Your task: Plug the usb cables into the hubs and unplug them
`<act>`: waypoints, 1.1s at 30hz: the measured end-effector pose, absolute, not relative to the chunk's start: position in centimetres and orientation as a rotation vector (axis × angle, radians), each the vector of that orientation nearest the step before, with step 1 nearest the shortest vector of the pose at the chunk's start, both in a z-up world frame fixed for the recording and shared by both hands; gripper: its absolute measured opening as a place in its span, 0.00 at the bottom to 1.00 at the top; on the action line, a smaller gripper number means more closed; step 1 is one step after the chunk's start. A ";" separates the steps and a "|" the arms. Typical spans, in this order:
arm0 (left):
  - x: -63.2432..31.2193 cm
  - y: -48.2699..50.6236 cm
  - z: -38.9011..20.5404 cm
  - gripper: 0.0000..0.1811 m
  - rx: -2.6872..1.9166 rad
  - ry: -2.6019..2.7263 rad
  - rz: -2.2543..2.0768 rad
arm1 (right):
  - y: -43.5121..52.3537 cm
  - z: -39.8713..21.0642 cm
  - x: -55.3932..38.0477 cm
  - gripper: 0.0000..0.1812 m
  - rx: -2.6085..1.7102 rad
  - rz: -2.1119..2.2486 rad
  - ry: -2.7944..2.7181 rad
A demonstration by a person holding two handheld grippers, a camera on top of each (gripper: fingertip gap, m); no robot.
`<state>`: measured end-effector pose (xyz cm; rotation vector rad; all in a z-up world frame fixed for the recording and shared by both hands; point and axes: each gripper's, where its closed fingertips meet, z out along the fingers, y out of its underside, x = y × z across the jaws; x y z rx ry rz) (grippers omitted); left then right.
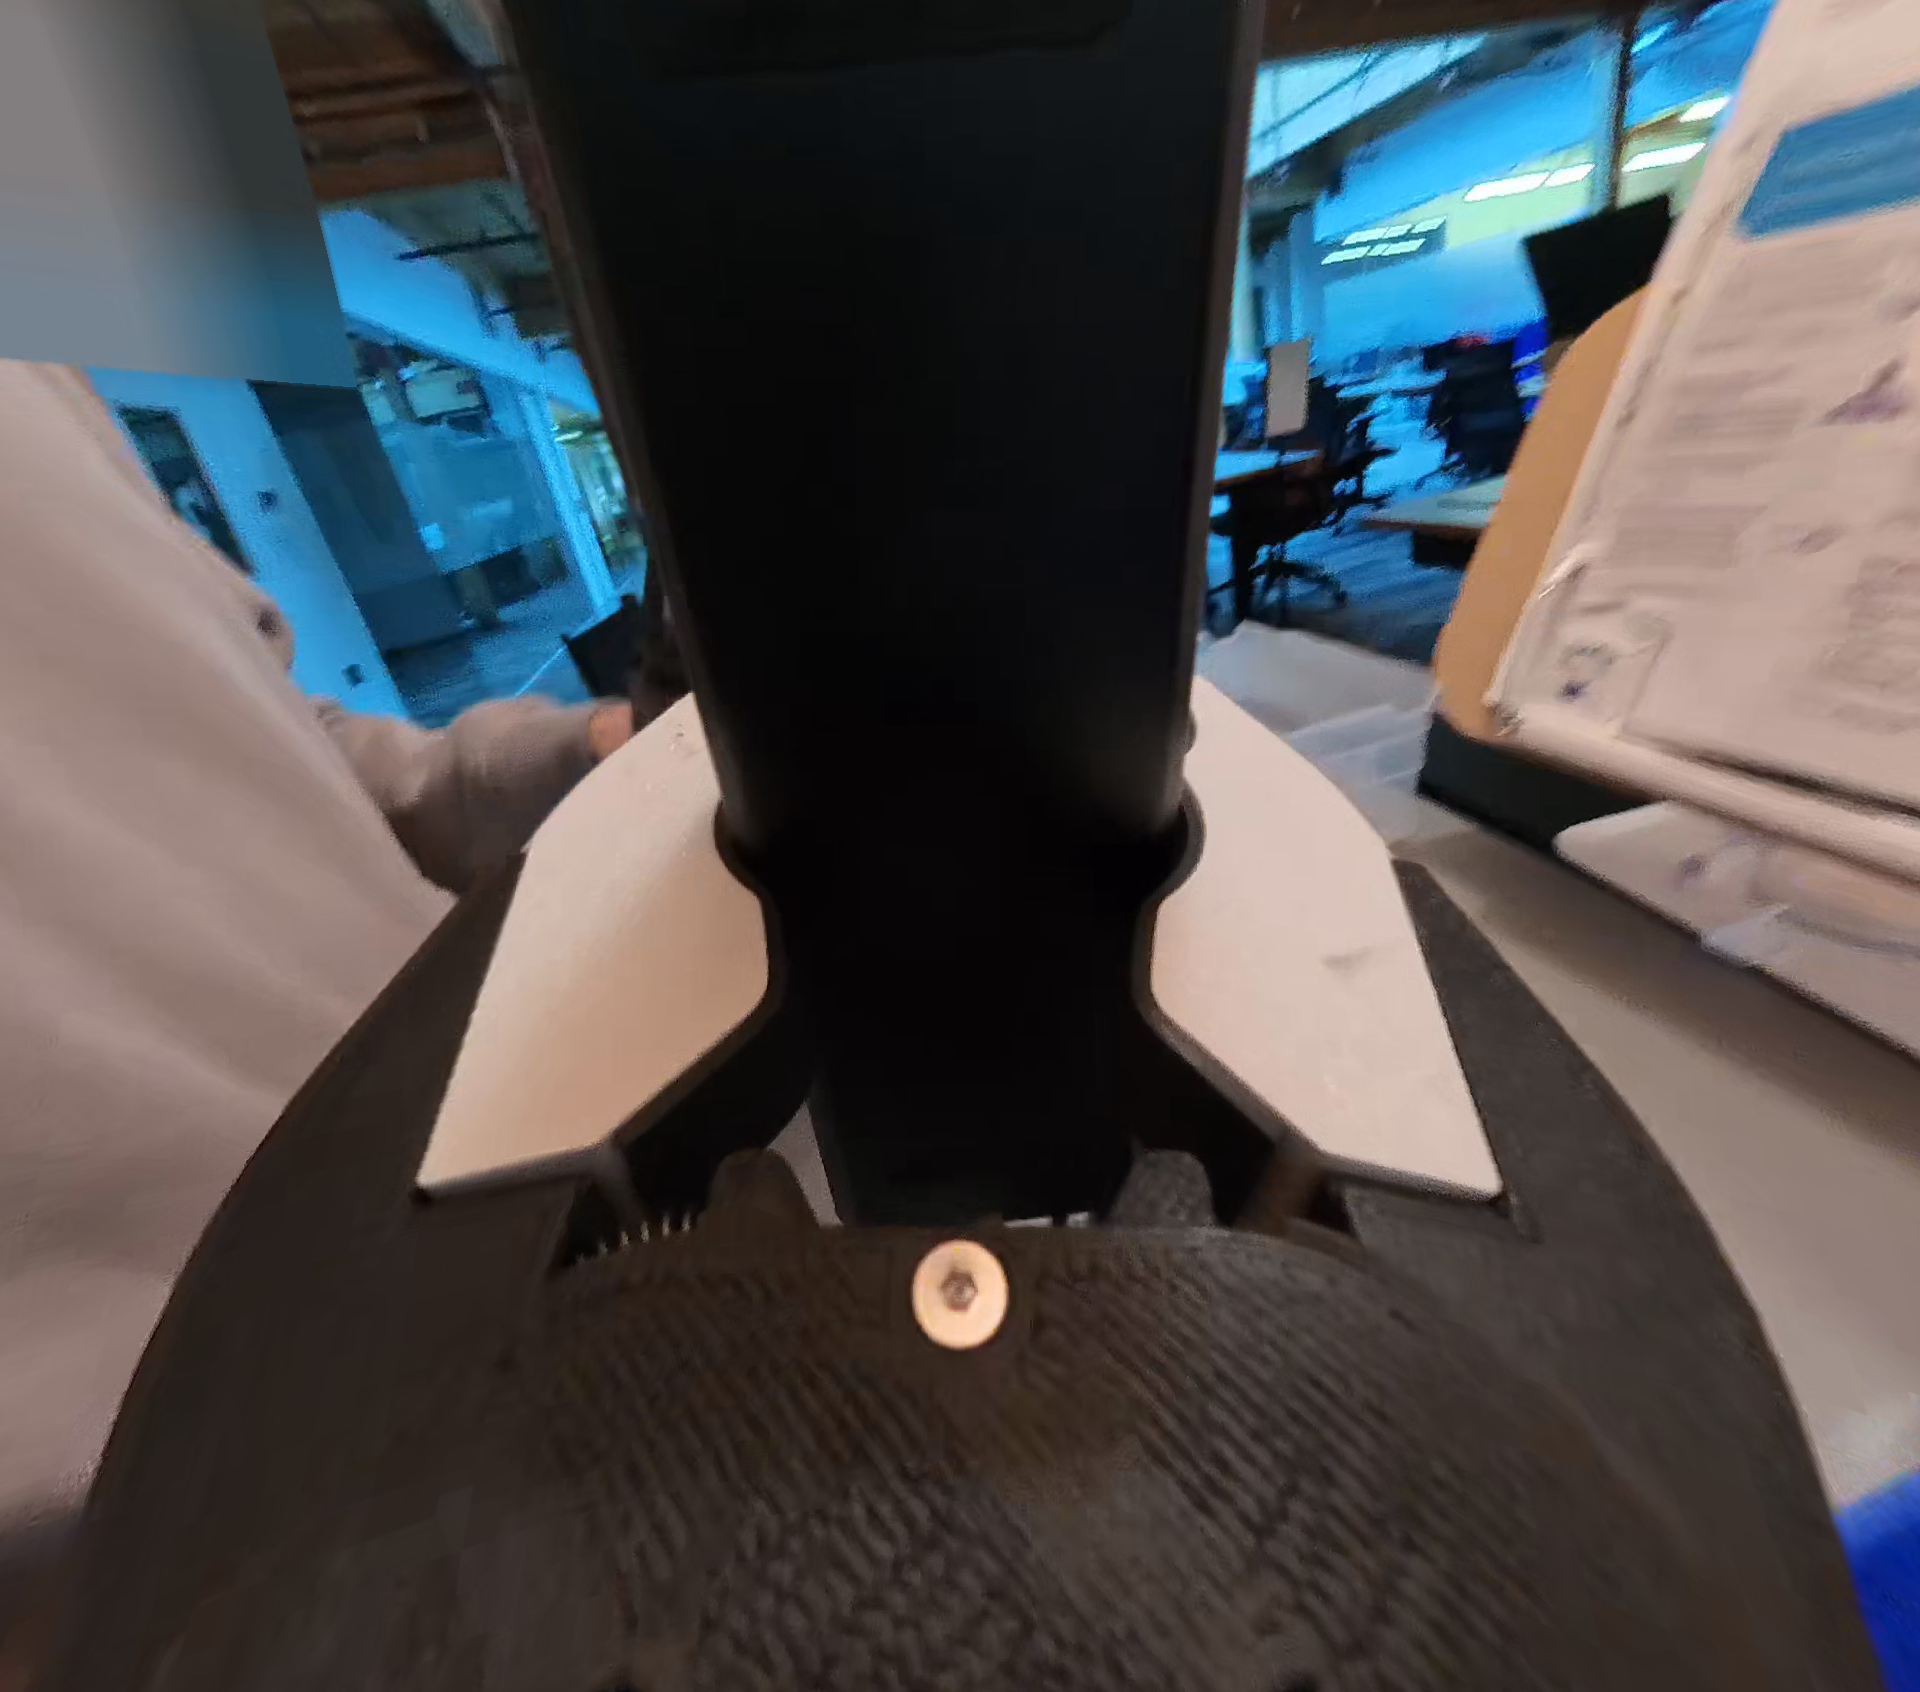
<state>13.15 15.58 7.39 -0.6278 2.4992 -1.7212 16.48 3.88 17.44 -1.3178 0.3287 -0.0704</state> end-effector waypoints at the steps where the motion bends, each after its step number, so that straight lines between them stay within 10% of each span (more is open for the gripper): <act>1: 13.0 15.8 6.6 0.14 -0.660 2.510 -1.719 | 2.8 18.8 17.2 0.41 -1.301 -0.113 0.344; 9: 12.3 15.6 4.3 0.13 -0.793 2.519 -1.799 | -7.7 21.7 25.5 0.41 -1.315 -0.427 0.700; 33: 11.5 14.5 2.8 0.12 -0.760 2.631 -1.746 | -15.6 -5.2 32.2 0.40 -2.334 -0.649 1.640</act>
